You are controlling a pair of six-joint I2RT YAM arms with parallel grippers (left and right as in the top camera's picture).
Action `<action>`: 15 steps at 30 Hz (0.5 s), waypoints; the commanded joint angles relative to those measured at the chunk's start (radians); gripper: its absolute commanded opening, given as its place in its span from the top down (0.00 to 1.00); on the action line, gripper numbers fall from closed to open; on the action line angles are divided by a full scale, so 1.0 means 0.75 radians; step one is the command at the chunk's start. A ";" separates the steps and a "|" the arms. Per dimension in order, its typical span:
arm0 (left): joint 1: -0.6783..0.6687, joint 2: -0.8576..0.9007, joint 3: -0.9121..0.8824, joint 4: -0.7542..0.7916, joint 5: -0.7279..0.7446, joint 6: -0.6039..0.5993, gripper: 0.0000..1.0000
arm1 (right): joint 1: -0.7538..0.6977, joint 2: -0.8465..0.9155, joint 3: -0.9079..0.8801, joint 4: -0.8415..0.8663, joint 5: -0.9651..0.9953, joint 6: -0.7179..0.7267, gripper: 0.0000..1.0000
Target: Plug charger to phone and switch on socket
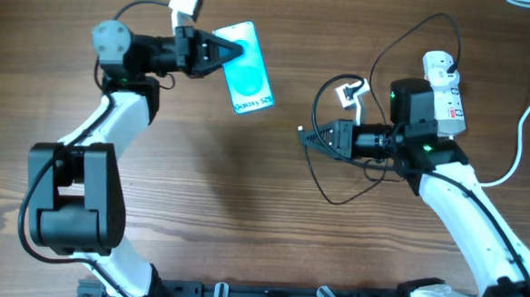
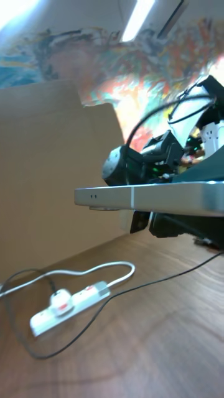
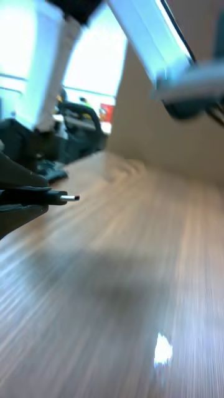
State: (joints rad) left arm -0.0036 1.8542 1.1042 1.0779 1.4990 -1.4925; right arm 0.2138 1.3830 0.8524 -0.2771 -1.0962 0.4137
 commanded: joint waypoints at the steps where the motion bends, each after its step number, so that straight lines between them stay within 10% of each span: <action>1: -0.040 -0.018 0.010 0.010 0.004 -0.046 0.96 | 0.063 -0.035 0.007 -0.005 -0.144 -0.050 0.96; 15: -0.069 -0.017 0.010 0.010 -0.035 -0.075 0.96 | 0.190 -0.035 0.007 0.379 -0.034 0.199 0.96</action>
State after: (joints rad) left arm -0.0463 1.8542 1.1042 1.0782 1.4792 -1.5406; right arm 0.3531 1.3705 0.8520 -0.0483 -1.1255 0.4934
